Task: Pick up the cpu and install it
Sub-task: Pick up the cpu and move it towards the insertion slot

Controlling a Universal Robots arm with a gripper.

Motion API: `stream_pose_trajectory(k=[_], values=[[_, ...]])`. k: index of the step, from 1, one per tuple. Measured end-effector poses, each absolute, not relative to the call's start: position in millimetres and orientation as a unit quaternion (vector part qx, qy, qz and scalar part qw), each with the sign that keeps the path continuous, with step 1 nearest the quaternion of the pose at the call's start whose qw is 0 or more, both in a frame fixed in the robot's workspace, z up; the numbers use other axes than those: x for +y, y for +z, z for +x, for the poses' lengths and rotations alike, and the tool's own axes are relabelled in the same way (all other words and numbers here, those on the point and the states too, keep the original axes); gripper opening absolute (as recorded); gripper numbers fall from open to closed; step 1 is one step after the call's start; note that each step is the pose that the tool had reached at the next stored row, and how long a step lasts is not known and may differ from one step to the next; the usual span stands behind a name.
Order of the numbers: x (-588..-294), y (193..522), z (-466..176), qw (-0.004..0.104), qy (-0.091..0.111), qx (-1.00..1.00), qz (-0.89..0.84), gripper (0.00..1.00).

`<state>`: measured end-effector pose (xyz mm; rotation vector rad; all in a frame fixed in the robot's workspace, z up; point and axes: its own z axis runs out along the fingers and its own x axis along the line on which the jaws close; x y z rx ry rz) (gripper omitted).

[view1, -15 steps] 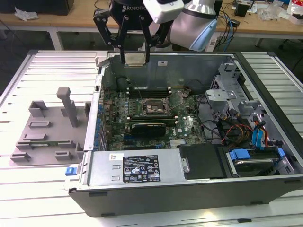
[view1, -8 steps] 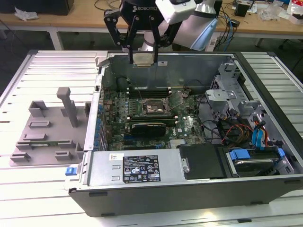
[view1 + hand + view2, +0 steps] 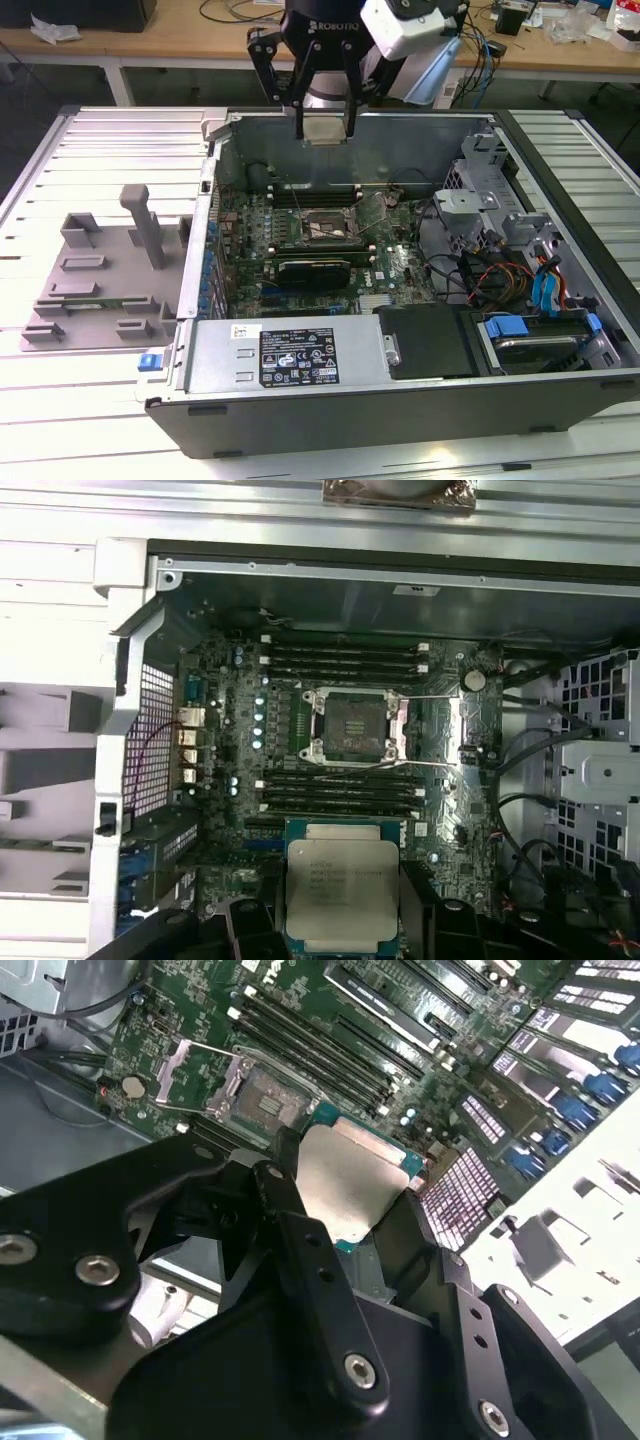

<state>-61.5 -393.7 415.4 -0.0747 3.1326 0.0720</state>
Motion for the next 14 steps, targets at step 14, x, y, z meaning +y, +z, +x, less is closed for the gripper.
stream_pose_trajectory(k=[14], values=[[-388,385,-44,-0.002,0.023,0.999,-0.024,0.55]])
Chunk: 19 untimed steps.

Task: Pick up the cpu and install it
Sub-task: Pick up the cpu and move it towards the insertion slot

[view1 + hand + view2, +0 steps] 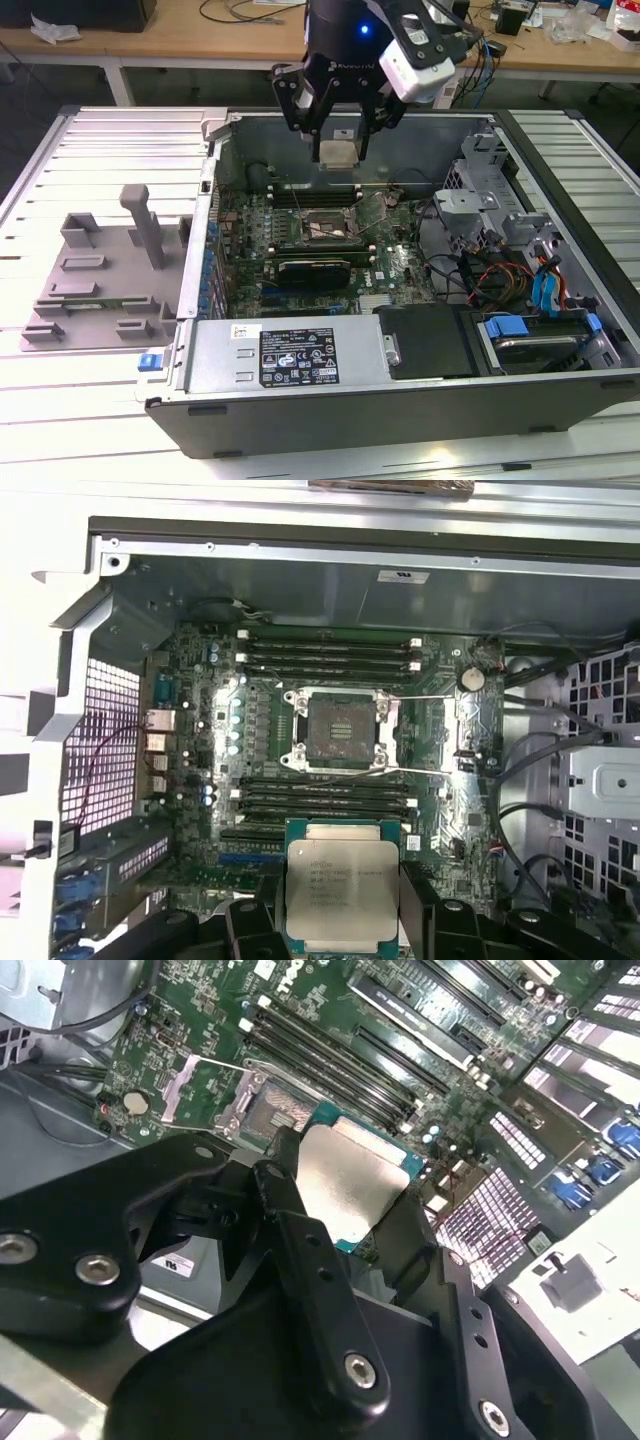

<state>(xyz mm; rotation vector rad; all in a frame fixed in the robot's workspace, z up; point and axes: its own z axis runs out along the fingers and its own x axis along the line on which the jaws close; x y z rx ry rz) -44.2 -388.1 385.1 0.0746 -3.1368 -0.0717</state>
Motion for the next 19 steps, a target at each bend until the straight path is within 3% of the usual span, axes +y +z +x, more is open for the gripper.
stream_pose_trajectory(k=[19], values=[[-365,356,-38,0.005,-0.023,-0.999,0.024,0.55]])
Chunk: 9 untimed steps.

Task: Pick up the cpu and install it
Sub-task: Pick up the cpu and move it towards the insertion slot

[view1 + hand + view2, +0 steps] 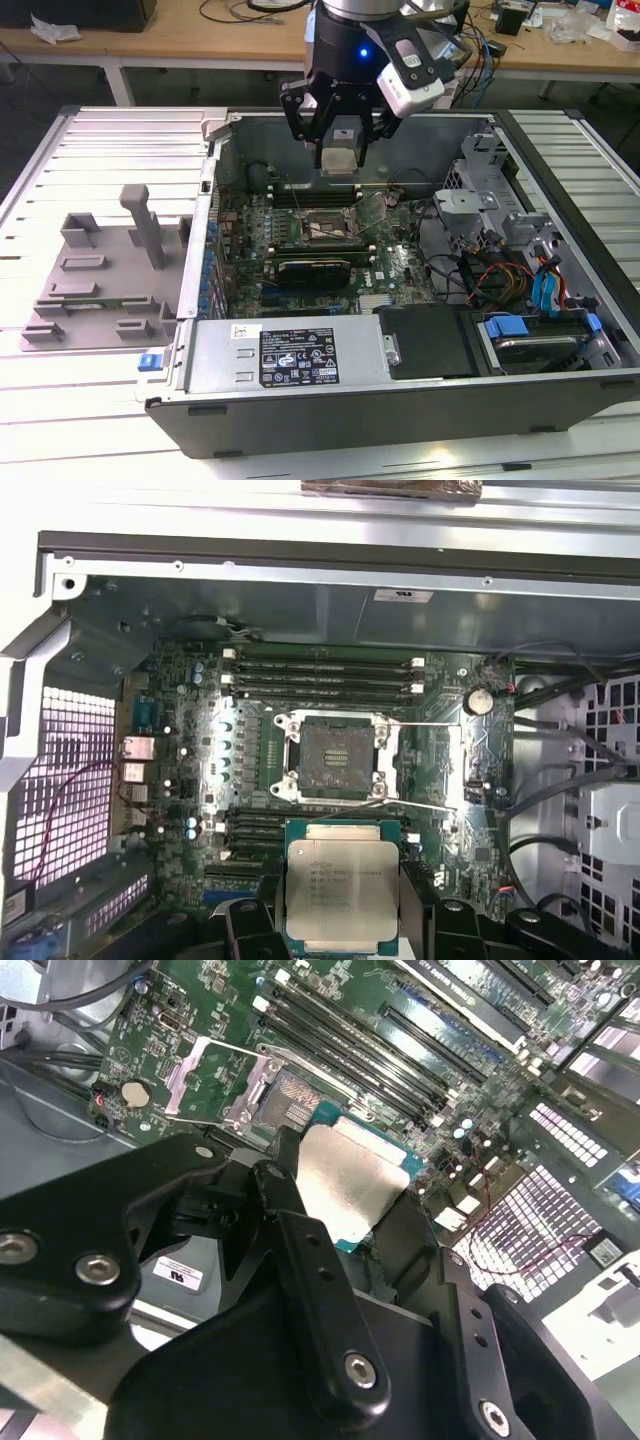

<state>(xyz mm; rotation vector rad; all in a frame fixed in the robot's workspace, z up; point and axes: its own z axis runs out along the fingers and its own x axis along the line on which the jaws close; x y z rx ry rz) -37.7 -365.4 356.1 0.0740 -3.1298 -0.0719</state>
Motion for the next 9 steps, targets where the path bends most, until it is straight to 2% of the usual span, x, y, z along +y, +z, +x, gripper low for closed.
stream_pose_trajectory(k=[9], values=[[-357,333,-38,0.005,-0.023,-0.999,0.024,0.55]])
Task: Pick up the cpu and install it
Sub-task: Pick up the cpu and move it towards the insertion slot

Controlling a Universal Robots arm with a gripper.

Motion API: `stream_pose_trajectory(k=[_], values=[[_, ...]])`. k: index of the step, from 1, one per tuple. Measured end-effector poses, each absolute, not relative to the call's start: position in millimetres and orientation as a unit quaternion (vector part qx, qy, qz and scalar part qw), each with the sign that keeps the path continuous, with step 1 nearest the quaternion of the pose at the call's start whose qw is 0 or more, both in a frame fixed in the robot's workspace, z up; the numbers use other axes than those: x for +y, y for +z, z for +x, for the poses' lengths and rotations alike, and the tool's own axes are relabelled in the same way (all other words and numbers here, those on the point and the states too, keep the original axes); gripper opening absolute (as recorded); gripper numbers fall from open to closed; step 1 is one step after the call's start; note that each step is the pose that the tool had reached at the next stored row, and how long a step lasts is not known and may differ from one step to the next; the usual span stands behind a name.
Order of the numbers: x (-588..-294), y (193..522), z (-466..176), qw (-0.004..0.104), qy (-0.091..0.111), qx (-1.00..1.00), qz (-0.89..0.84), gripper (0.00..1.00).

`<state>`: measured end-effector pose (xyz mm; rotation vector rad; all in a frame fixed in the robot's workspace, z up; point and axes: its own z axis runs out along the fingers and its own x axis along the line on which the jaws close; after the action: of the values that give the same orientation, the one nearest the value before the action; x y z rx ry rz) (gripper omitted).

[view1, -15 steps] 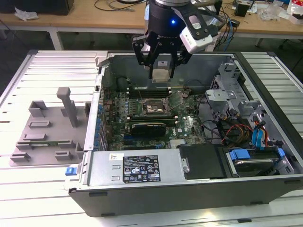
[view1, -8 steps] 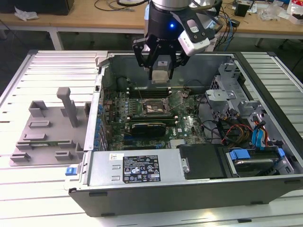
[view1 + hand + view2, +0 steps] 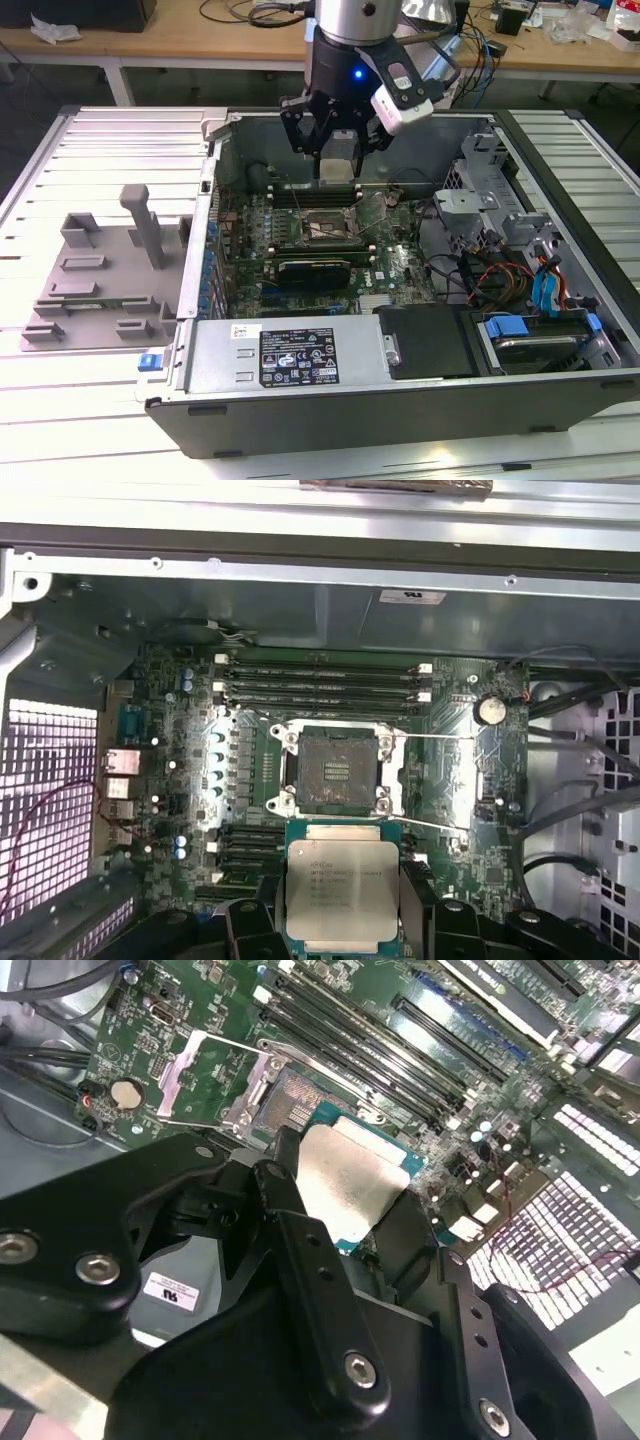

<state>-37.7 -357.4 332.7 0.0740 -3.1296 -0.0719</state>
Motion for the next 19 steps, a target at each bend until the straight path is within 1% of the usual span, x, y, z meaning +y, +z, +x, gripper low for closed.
stream_pose_trajectory(k=[13,16,19], values=[[-354,309,-38,0.005,-0.023,-0.999,0.024,0.55],[-352,299,-38,0.005,-0.023,-0.999,0.024,0.55],[-344,291,-38,0.005,-0.023,-0.999,0.024,0.55]])
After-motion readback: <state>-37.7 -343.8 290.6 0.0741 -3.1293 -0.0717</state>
